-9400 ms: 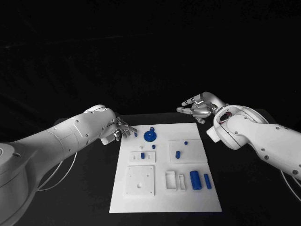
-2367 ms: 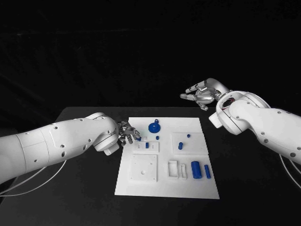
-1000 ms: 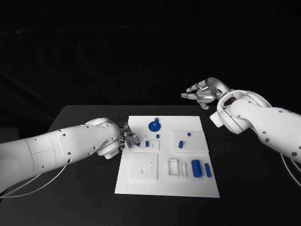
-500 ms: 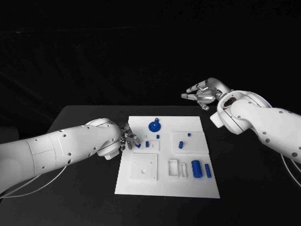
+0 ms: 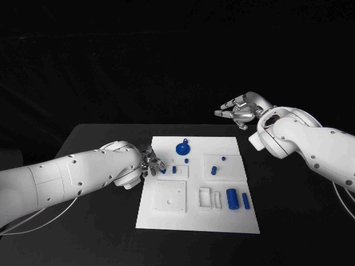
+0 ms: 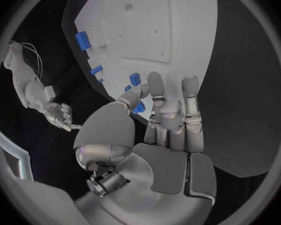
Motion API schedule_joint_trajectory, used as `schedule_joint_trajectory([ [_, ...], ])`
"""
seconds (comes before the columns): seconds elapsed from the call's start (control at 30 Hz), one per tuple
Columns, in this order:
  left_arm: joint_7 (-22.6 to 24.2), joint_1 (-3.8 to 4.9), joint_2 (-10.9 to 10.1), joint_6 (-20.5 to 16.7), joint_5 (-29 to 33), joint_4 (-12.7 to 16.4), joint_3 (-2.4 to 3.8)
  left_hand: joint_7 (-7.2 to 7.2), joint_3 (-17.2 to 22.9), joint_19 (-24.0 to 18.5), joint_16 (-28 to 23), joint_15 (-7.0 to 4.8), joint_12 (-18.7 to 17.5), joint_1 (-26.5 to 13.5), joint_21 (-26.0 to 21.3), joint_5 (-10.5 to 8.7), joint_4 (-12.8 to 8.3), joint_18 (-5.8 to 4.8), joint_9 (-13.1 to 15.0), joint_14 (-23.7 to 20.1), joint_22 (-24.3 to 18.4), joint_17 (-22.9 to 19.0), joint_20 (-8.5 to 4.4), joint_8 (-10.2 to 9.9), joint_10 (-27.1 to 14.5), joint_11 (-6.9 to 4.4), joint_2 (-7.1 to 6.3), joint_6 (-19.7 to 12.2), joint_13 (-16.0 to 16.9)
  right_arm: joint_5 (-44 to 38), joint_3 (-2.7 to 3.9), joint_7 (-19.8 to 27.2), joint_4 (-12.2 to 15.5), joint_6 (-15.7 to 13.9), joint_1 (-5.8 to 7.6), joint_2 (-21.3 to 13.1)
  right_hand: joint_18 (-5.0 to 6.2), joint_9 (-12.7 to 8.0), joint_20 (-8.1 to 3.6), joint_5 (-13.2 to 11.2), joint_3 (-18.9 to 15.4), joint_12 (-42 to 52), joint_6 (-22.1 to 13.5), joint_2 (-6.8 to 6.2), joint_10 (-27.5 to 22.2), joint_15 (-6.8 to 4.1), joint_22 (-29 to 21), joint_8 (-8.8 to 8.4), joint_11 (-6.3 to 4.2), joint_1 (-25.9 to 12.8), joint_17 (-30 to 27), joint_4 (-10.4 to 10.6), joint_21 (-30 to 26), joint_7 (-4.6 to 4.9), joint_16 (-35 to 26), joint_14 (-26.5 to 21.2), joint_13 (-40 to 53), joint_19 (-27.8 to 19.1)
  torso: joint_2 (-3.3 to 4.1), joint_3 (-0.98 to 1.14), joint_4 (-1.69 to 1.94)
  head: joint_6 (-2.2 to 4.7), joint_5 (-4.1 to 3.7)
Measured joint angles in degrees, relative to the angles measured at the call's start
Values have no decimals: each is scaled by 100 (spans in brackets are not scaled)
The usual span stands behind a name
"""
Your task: Assemble the parts on the task board
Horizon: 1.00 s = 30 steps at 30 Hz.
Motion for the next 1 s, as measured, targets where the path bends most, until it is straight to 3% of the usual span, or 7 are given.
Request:
schedule_joint_trajectory([
  [0.47,238,-96,-291,-1021,317,536,-10,0,-5,21,29,-11,60,15,32,74,-11,0,1,32,-1,47,20,3,0,0,15,0,13,1,0,-2,5,2,0,-37,0,0,0,0,0,0,0,0,0,0,-1,0,0,0,0,0,0,0,0,0,1,0,0,2,1,-27,-7],
  [1.0,246,-171,-169,-1324,443,310,-11,0,2,20,54,-1,94,13,31,73,-18,0,2,41,-1,61,20,-6,0,0,12,0,18,2,0,-4,18,7,-1,-49,0,0,0,0,0,0,-1,0,0,0,-1,0,0,0,0,0,0,0,0,0,5,0,9,9,-7,-33,2],
])
